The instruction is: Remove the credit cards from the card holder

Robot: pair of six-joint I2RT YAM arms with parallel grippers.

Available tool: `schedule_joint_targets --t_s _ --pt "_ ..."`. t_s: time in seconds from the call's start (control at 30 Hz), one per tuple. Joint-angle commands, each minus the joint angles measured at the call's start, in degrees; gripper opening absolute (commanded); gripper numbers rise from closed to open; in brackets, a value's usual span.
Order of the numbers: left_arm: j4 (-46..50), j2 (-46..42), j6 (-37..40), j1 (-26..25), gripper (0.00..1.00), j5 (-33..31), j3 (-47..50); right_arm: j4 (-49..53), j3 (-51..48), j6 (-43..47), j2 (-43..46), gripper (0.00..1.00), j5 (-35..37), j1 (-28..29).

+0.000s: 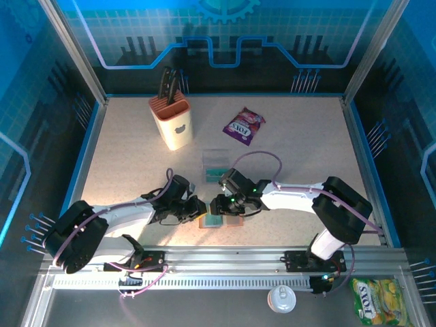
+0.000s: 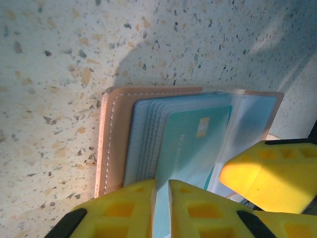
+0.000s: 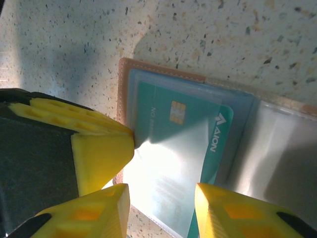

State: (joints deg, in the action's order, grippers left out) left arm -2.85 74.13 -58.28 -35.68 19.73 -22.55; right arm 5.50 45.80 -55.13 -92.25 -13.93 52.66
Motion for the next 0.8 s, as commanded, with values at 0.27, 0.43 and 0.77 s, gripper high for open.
schedule_joint_targets --t_s 0.27,0.43,0.77 --pt "3.0 -2.1 0.2 0.4 0.13 -1.0 1.4 -3.6 -2.7 -2.5 1.0 0.40 -1.4 -1.0" --pt "2.9 -1.0 0.8 0.4 0.11 -0.7 1.6 -4.7 -3.0 -2.9 0.4 0.40 -2.2 -1.2" --pt "1.9 -0.1 0.7 0.4 0.11 -0.9 2.4 -8.0 -3.9 -4.4 -0.7 0.40 -4.2 -1.3"
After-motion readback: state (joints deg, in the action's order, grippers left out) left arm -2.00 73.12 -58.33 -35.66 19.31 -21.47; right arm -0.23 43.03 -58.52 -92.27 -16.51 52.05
